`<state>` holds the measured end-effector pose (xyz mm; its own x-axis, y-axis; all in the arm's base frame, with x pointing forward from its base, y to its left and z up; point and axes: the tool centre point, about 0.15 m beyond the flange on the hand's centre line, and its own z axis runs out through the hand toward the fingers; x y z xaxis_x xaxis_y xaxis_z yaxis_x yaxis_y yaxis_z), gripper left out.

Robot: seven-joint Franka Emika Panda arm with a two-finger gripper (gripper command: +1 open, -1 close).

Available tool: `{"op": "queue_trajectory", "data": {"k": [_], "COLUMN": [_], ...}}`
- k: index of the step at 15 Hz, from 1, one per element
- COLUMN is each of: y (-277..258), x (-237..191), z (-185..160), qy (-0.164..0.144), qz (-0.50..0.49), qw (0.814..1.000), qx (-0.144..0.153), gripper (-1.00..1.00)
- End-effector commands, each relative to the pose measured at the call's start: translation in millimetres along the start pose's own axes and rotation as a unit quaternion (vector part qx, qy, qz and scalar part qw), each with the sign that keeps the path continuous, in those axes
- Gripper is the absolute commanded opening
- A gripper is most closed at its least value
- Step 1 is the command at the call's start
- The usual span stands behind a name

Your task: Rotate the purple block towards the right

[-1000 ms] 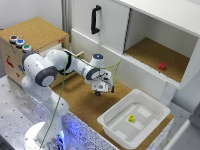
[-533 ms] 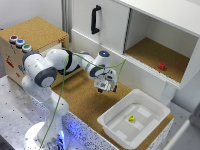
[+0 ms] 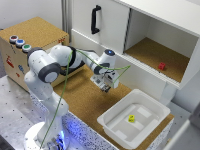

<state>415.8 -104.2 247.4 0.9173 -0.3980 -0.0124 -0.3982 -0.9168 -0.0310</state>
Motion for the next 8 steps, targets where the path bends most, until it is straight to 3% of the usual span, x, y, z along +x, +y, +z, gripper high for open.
{"op": "queue_trajectory", "data": {"k": [1,4,5,8], "y": [12.2,10.5,5.7,-7.0], "x": [9.3,12.0,11.7,0.8], "z": [18.1,25.0,22.6,23.4], "qy": [-0.058,-0.055,-0.056,-0.068], "qz": [0.118,0.175,0.196,0.291], "qw": [0.991,0.983,0.979,0.954], "qx": [0.013,0.021,0.011,0.016], "gripper": [-1.0,-1.0,-1.0,-1.0]}}
